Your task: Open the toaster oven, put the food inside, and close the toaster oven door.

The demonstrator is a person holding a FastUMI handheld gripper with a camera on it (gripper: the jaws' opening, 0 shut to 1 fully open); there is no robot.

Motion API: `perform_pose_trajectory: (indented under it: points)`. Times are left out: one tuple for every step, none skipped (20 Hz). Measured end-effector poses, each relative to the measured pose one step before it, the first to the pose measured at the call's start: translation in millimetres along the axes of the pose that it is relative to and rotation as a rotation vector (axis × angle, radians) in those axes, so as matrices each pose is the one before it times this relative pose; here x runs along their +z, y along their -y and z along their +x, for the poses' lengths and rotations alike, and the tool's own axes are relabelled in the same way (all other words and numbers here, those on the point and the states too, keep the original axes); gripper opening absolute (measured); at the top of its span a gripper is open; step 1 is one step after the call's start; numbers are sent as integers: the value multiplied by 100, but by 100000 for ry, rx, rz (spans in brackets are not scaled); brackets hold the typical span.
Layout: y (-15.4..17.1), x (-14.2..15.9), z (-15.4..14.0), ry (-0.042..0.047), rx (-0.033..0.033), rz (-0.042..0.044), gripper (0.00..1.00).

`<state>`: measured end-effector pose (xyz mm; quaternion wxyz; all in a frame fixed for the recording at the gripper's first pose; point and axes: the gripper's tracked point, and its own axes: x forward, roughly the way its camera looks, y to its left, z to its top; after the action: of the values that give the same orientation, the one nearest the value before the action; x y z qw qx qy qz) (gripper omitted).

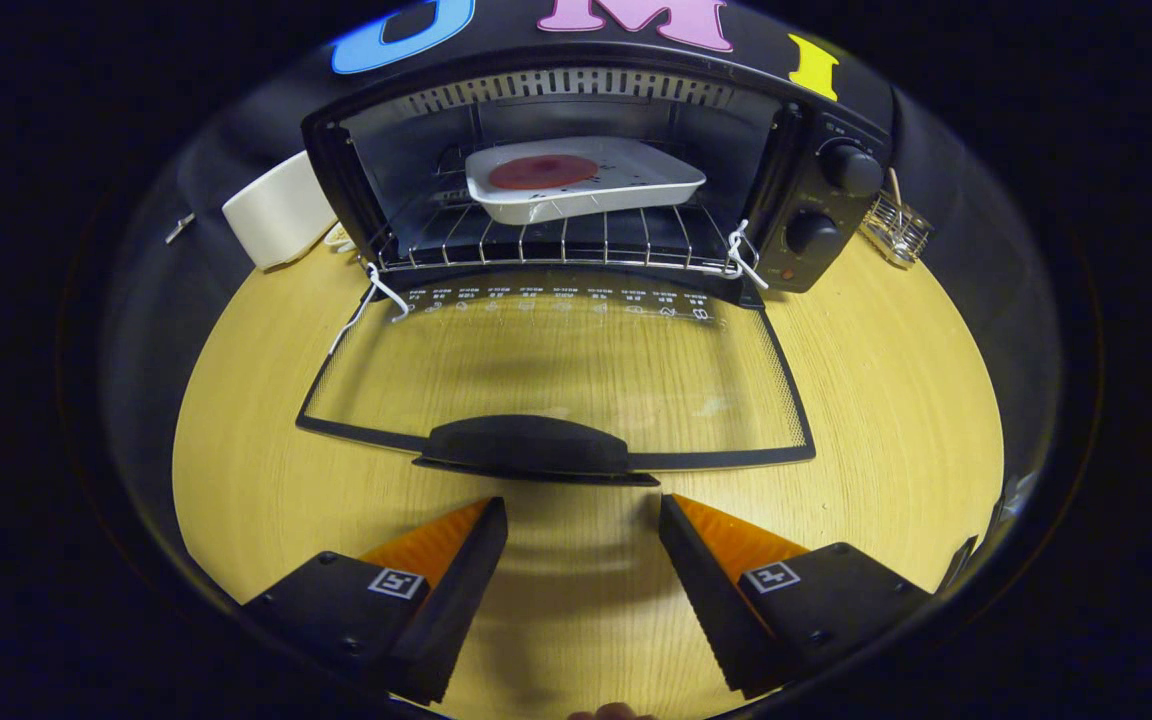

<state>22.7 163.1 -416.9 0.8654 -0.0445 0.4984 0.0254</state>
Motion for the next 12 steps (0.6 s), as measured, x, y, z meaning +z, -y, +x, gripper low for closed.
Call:
perform_pose_trajectory:
  points:
    - [-157, 287, 298, 507, -12, -585, 100]
    - [-196, 111, 178, -350, 496, -357, 99]
    - [16, 56, 106, -775, -583, 1618, 100]
    - [-93, -21, -124, -599, 40, 919, 99]
    - [-20, 72, 43, 334, 60, -915, 100]
    - [181, 101, -93, 1183, -403, -1935, 99]
    - [155, 328, -155, 1353, -256, -3321, 100]
    - [-36, 232, -616, 744, 148, -2365, 100]
    - [-18, 290, -442, 1100, 130, -1366, 100]
    - [20, 237, -519, 1606, 208, -802, 100]
    - [-9, 434, -700, 2506, 441, -417, 100]
    - [69, 436, -760, 2912, 547, -28, 100]
